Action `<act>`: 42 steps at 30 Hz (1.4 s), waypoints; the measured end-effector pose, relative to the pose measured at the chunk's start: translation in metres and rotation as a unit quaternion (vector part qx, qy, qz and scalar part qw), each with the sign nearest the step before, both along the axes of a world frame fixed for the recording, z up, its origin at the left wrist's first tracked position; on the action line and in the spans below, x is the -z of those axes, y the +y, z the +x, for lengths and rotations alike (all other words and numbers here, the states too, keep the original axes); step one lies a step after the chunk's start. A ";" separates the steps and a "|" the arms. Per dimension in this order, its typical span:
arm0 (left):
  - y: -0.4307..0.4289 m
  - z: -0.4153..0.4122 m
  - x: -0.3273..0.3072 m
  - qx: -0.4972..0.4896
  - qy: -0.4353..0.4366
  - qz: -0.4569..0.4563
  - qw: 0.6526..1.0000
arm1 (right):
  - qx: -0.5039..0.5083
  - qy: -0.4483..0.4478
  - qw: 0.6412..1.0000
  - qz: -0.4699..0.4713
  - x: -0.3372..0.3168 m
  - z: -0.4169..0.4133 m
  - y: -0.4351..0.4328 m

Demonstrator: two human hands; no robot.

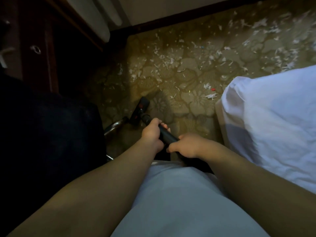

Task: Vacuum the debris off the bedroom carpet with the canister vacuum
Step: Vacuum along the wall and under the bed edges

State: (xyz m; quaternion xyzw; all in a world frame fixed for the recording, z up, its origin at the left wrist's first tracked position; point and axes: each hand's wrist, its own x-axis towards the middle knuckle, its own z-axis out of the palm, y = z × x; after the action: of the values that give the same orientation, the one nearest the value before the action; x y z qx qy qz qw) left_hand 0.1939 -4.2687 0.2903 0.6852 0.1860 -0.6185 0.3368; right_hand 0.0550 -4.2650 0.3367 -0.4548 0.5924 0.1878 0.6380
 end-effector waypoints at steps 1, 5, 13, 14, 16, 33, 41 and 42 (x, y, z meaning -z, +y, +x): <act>0.005 -0.013 0.000 -0.012 0.004 0.001 1.000 | -0.012 0.003 1.000 0.008 -0.001 -0.012 0.000; 0.033 -0.055 0.000 -0.057 0.021 0.007 0.998 | -0.036 0.000 0.999 0.034 -0.003 -0.052 0.015; 0.110 -0.073 0.002 -0.139 0.002 0.025 0.990 | -0.128 -0.011 0.990 0.064 0.008 -0.069 0.058; 0.118 -0.074 0.002 -0.148 0.001 0.028 0.989 | -0.145 -0.011 0.988 0.059 0.010 -0.068 0.064; 0.134 -0.076 0.003 -0.167 0.001 0.033 0.985 | -0.178 -0.009 0.983 0.051 0.013 -0.067 0.076; 0.308 -0.163 0.012 -0.148 0.095 -0.044 0.983 | -0.142 0.055 0.988 0.041 -0.035 -0.147 0.252; 0.334 -0.207 -0.006 -0.143 0.076 -0.052 0.985 | -0.146 0.049 0.988 0.022 -0.035 -0.196 0.278; 0.334 -0.213 -0.007 -0.148 0.067 -0.051 0.985 | -0.150 0.045 0.988 0.018 -0.032 -0.202 0.278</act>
State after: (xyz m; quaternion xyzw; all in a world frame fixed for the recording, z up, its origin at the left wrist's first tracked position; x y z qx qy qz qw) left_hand -0.0194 -3.9348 0.2978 0.5888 0.2760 -0.6148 0.4463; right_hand -0.1469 -3.9870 0.3689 -0.5184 0.5419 0.3119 0.5834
